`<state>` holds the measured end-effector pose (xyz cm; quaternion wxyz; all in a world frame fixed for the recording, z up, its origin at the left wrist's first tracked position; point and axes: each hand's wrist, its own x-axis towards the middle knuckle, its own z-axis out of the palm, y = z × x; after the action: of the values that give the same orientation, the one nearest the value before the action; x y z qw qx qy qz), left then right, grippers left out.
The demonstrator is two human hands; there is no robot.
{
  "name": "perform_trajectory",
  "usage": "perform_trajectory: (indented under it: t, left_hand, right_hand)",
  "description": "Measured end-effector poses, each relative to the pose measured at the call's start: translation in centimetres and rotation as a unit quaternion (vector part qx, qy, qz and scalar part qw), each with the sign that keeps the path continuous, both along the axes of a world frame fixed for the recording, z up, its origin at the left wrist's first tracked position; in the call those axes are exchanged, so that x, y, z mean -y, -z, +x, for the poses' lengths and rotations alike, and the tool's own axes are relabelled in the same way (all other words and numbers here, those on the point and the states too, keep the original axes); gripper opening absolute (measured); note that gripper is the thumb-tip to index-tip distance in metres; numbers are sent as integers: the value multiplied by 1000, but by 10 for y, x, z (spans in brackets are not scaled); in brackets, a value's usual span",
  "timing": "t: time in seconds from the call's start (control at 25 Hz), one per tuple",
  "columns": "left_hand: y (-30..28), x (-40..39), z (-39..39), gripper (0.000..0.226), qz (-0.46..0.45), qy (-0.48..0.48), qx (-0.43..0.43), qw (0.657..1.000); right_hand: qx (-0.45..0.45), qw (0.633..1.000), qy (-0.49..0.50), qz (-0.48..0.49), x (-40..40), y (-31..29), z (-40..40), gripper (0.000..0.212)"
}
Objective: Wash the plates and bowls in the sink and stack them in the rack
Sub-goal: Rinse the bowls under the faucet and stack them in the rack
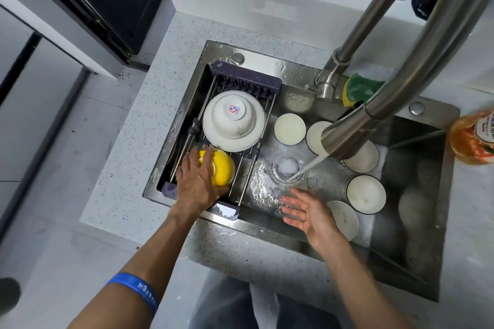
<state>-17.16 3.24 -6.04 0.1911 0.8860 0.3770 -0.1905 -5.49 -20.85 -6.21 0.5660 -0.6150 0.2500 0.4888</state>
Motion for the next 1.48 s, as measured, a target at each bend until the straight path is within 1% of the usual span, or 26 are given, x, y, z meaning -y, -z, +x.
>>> perform_trajectory:
  t: [0.04,0.08,0.16,0.2,0.24,0.28,0.32,0.36,0.4,0.44,0.48,0.56,0.64,0.72,0.8,0.92,1.04,1.16,1.24,1.32,1.4,1.48]
  left_hand:
    - [-6,5,2,105,16,17,18,1000]
    - [-13,12,6,92,22,34,65,997]
    - [-23,38,17,62,-31,53,191,980]
    - [-27,54,26,52,-66,63,231,969]
    - [-29,68,38,47,-97,79,238,963]
    - [-29,81,50,44,-117,95,219,964]
    - [-26,93,60,43,-126,100,196,967]
    - [-21,101,68,42,-129,94,172,972]
    - [-13,108,74,41,-136,84,155,975]
    - [-4,113,77,40,-147,83,144,975]
    - [3,118,78,39,-156,85,140,974]
    - [14,120,74,37,-156,95,138,973]
    - [17,117,67,35,-155,97,140,973]
    - [17,112,59,35,-159,89,143,973]
    - [17,108,56,37,-162,85,133,974]
    - [13,105,61,35,-179,56,149,971]
    - [-2,106,66,30,-192,18,158,968]
    - [-15,102,63,25,-210,-37,179,960]
    - [-22,96,59,24,-209,-60,192,957]
    - [-24,91,56,25,-211,-71,203,954]
    - [-24,90,55,25,-225,-92,202,949]
    - [-27,89,55,22,-237,-116,206,942]
  right_hand:
    - [-1,1000,-4,-5,1,0,0,27]
    - [2,1000,-12,-13,3,1,0,26]
    - [25,998,-31,-44,13,8,-3,22]
    - [45,996,-43,-68,21,14,-1,19]
    - [66,991,-57,-104,30,22,1,16]
    - [97,978,-92,-160,40,32,6,12]
    - [134,953,-159,-222,50,42,13,9]
    - [160,911,-253,-283,59,54,18,9]
    - [168,862,-347,-330,65,64,20,17]
    - [167,817,-417,-361,69,74,21,25]
    - [165,785,-465,-374,71,84,21,31]
    - [169,741,-516,-395,72,99,21,33]
    - [175,710,-545,-411,71,108,25,33]
    - [186,709,-538,-417,68,107,30,31]
    - [203,719,-516,-418,65,102,33,32]
    - [231,761,-456,-400,57,85,36,30]
    - [293,792,-410,-346,36,63,30,27]
    - [373,795,-390,-277,-2,31,22,24]
    - [422,773,-400,-252,-25,11,23,21]
    - [469,730,-433,-245,-35,-6,25,15]
    - [501,682,-461,-266,-30,-17,22,20]
    - [506,654,-486,-282,-26,-27,15,29]
